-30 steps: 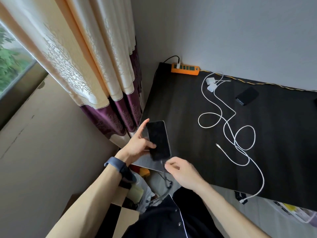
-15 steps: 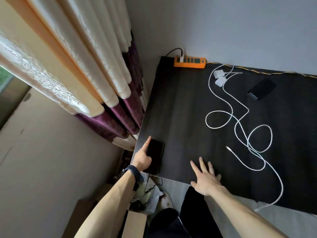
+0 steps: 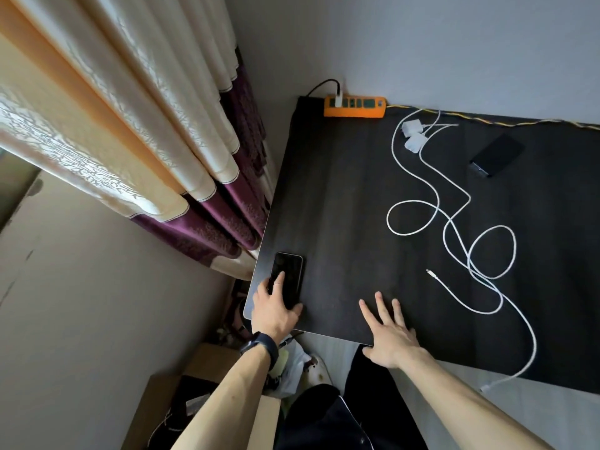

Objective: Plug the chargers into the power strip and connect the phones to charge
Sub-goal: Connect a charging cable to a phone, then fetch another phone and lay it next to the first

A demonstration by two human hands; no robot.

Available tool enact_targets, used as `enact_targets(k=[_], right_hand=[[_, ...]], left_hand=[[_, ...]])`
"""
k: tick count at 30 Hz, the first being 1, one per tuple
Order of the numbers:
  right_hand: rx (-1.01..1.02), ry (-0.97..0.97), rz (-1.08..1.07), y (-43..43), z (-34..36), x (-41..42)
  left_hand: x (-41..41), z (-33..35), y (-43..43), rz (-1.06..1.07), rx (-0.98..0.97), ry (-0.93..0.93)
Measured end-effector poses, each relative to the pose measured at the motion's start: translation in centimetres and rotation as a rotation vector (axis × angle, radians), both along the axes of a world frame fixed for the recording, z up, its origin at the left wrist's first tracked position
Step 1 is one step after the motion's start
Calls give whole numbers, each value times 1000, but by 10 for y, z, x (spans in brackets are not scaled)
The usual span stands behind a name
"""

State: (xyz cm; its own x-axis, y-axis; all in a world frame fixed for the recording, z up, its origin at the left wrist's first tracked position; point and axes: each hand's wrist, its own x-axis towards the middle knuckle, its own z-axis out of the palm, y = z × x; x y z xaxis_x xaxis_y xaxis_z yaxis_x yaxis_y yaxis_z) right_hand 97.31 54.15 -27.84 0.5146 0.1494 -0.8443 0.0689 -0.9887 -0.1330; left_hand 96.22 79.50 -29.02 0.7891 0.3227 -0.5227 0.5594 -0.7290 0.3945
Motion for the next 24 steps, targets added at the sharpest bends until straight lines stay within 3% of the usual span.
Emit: enact_targets(k=[8, 17, 21, 24], right_hand=[[2, -8, 13, 0, -6, -2], [0, -47, 17, 0, -11, -4], [6, -48, 17, 0, -4, 3], [28, -42, -10, 0, 4, 13]], left_hand=[[-5, -10, 6, -180, 205, 31], [5, -4, 9, -147, 169, 78], [15, 11, -4, -223, 283, 144], [26, 22, -24, -338, 219, 182]])
